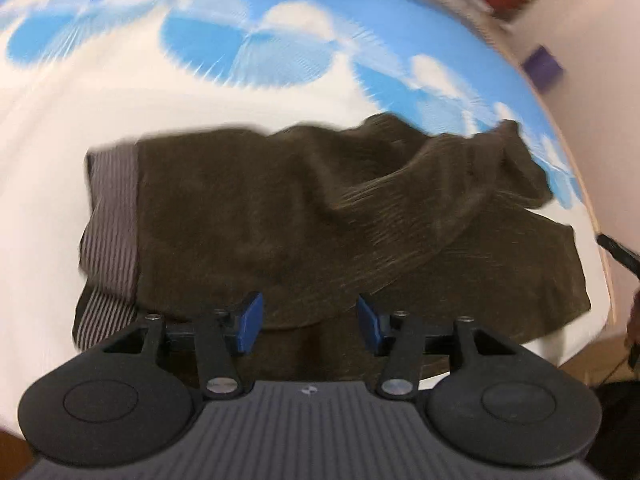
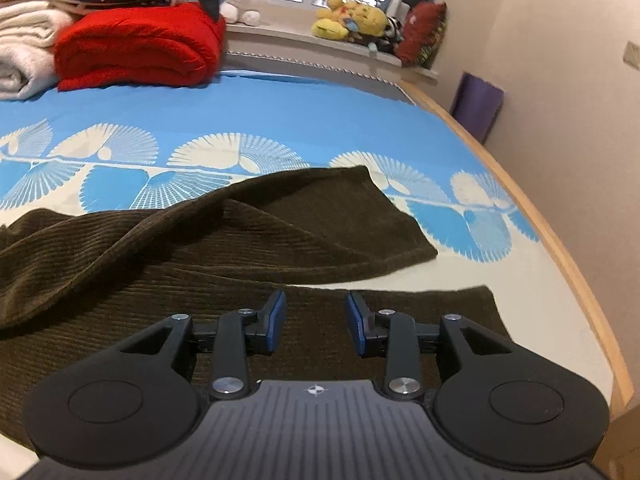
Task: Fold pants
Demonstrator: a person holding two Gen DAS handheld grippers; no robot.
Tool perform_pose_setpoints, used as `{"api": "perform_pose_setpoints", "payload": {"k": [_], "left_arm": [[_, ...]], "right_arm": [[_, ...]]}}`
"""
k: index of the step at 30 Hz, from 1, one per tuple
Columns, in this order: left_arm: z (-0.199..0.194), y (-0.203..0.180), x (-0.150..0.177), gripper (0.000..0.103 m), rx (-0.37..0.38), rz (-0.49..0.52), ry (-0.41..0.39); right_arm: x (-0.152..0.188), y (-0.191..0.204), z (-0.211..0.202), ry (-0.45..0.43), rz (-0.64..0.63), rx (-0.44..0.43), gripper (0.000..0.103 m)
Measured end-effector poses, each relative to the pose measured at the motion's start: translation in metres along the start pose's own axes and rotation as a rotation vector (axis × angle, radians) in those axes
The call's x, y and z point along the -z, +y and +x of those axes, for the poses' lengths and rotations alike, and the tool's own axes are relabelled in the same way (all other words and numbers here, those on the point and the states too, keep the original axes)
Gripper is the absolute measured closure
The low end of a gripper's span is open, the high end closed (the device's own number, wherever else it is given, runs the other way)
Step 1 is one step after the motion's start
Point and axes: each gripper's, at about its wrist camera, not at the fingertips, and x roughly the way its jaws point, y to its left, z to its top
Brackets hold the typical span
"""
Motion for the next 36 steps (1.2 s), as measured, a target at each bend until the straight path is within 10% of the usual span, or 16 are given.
{"api": "perform_pose_setpoints", "payload": {"k": [13,21,27,36], "left_arm": [[0.044,0.017,-0.006,0.044,-0.032,-0.093,0.177],[0.024,0.033,-0.024,0.045,-0.041,-0.252,-0.032],[0.022,0.029,-0.024,0.086,-0.163,-0.189,-0.060],[0.001,0.016,-0.033,0.092,-0.280,-0.039,-0.177]], "right_arm": [[-0.015,0.018,0.018,0.016,0.035,-0.041,0.068],[-0.036,0.046,0.041,0.021,0.044,-0.086,0.068],[-0.049,0.069,0.068,0.052,0.077,-0.127,0.068],[-0.071,0.081,0.110,0.047,0.269,-0.190,0.062]]}}
